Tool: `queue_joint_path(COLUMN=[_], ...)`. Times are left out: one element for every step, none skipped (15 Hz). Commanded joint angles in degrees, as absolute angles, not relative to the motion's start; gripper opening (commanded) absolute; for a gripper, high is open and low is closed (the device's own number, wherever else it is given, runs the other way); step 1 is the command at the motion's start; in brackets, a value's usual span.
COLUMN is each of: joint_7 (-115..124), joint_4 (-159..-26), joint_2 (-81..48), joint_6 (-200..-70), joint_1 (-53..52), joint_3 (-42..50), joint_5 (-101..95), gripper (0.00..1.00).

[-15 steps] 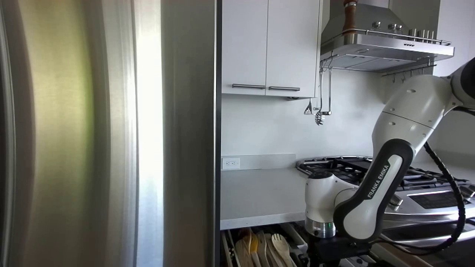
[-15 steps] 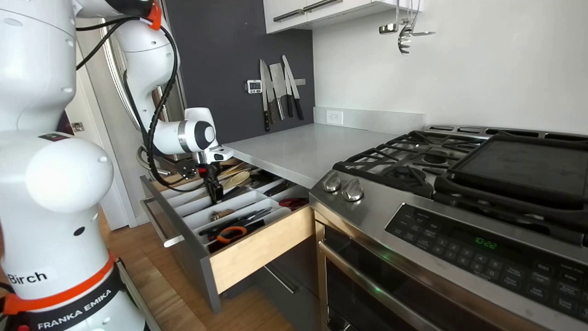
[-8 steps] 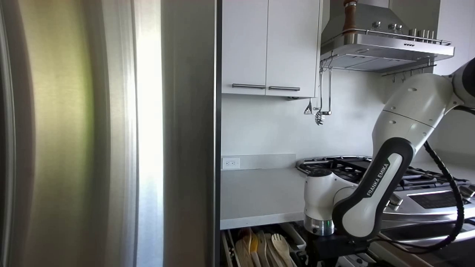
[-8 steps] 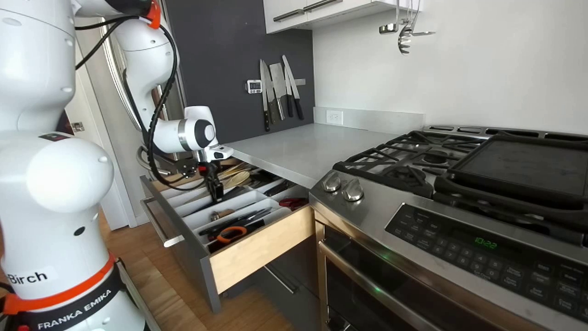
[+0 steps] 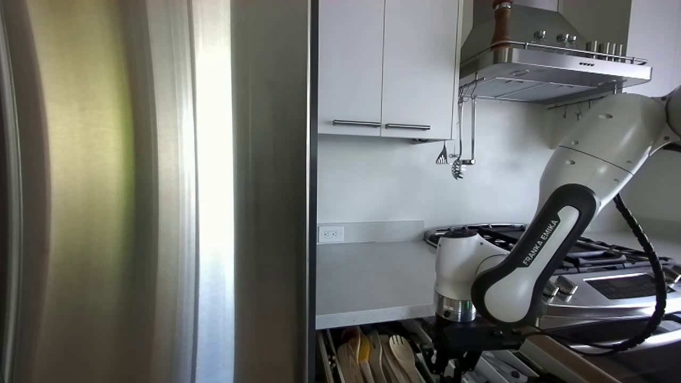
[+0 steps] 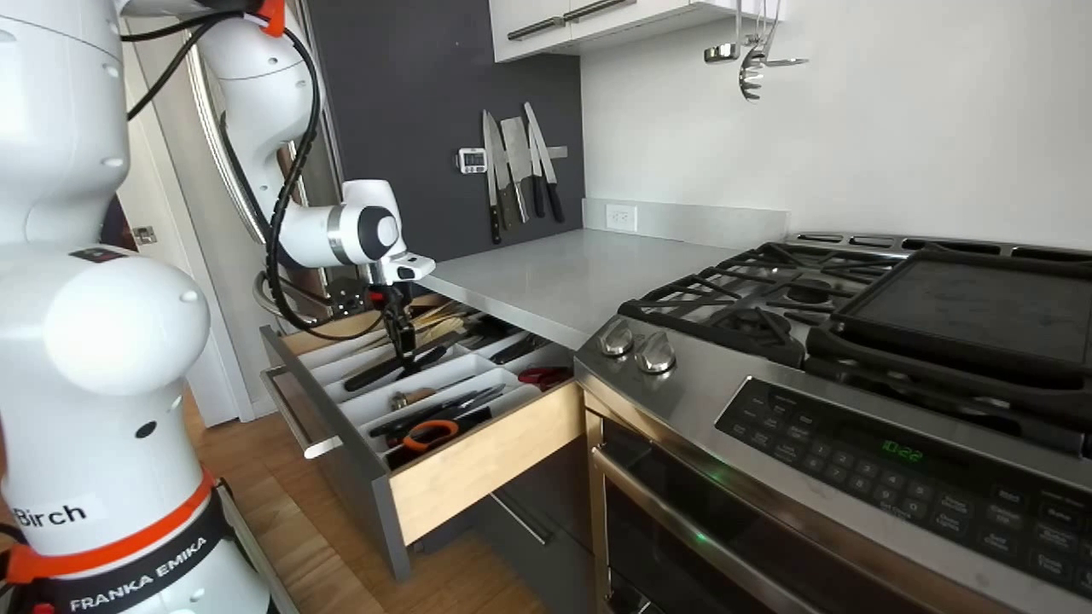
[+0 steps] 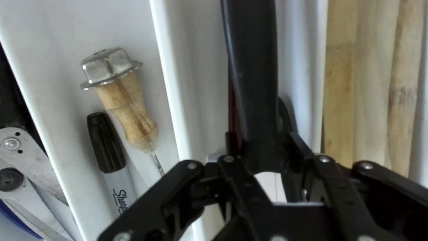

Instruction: Remove a black cream spreader from the drawer and put it on the counter

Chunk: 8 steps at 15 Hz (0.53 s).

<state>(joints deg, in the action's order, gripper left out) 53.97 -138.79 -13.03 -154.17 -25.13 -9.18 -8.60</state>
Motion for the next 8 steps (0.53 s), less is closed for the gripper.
queue_joint_path(joint_7=[50.3, 49.7, 48.8, 48.0, 47.4, 47.1, 47.0, 46.8], joint_4=[-138.4, -138.2, -138.1, -137.9, -137.7, -137.5, -137.3, -137.0], joint_2=[-10.6, -10.3, -9.9, -9.5, -9.0, -8.3, -7.5, -6.9], joint_6=[-150.7, -149.9, -149.0, -147.6, -145.8, -144.0, -142.2, -140.6], joint_1=[-22.8, -22.5, -22.1, -21.6, -21.1, -20.7, -20.3, -19.9], joint_3=[-11.7, -11.9, -12.2, -12.6, -12.9, -13.0, -12.8, -12.7], joint_5=[-3.3, -2.1, -0.8, 1.0, 2.7, 3.9, 4.7, 5.5], gripper=[0.14, 0.14, 0.14, 0.14, 0.14, 0.14, 0.14, 0.14])
